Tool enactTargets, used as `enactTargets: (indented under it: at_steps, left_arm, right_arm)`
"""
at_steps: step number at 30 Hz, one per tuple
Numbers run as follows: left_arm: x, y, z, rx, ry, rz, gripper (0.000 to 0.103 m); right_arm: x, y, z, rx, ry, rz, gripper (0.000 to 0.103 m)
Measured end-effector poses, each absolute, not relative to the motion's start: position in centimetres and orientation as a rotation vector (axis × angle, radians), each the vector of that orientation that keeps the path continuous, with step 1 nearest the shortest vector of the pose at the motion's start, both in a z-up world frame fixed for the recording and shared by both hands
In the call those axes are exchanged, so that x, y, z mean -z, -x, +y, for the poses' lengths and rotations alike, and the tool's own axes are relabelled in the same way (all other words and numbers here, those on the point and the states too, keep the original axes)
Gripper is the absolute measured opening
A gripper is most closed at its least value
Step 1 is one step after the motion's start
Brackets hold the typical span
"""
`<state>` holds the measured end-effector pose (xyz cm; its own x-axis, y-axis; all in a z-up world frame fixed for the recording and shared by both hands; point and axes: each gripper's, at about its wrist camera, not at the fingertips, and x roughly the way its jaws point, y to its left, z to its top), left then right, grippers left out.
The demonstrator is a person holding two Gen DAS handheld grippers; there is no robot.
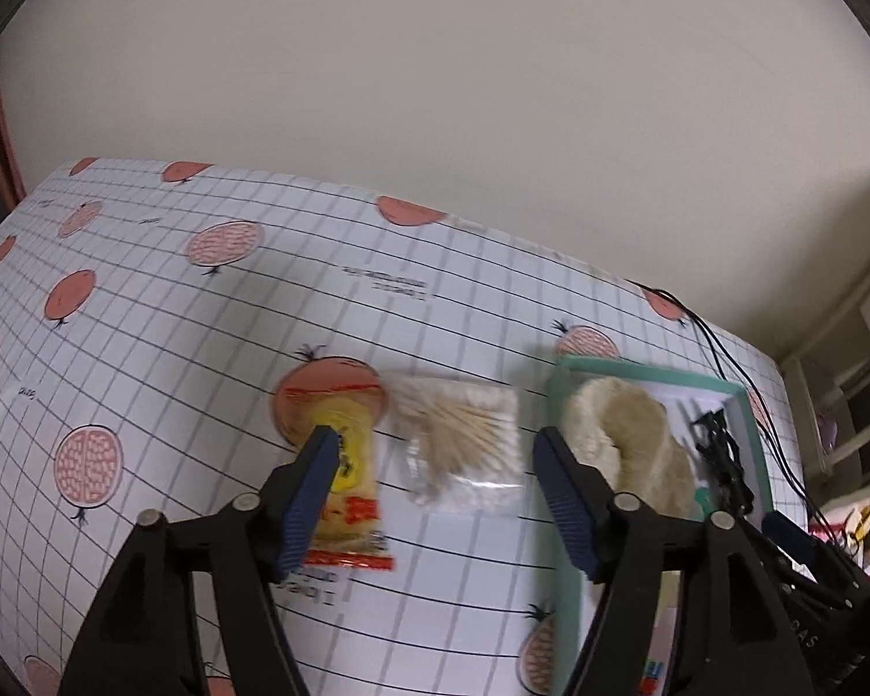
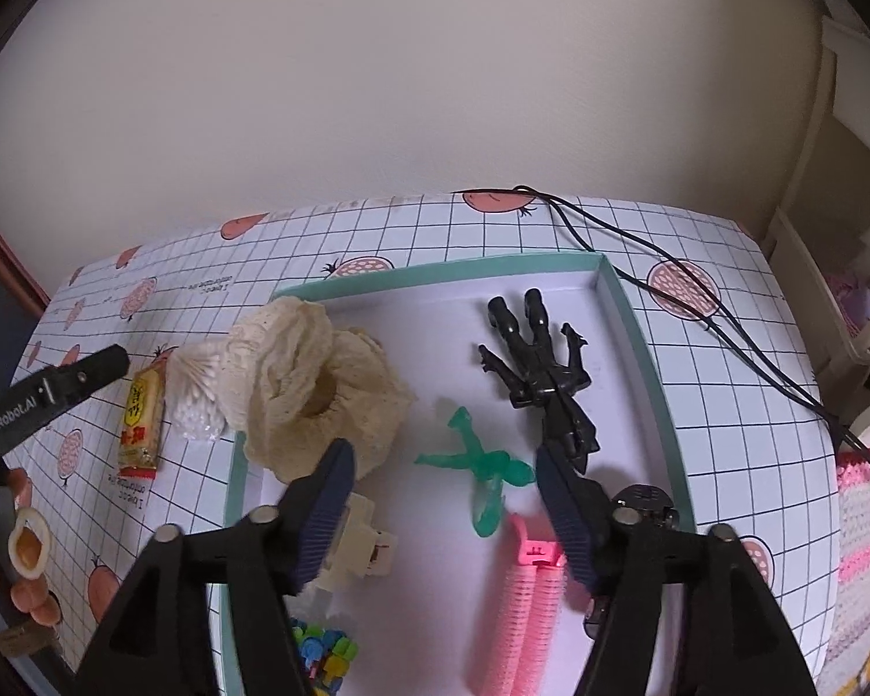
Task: Organize objects
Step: 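Move both tools back toward the yellow snack packet and cotton swab bag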
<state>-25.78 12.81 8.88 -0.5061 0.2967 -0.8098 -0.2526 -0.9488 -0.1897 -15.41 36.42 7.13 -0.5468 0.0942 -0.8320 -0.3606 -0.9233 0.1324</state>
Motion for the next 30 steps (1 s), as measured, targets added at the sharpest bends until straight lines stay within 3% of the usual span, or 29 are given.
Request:
enactTargets:
  at_steps: [7,9,12,30]
  left_arm:
    - [-8.7,26.5,10.8,-2.526,1.358,-0.076,0.083]
    - [-8.8,26.6,10.3,-2.542,1.351,-0.084,0.094]
    - [-9.0,26.8,9.6,-2.585,1.338,-0.104,0.103]
    - [-8.1,28.1,7.6,-2.577,1.36,-0.141,0.103]
  right_arm:
    - [-7.0,15.5,35.9,-2.523,1.305,0.418,0.093]
    - [-7.1,15.6,35.6,-2.529,1.296,0.405,0.098]
    - [-7.1,15.8,35.4,-2.53,1.283,0.413,0.103]
    - [-8.2,16.9,33.4,-2.566,1.239,0.419,0.103]
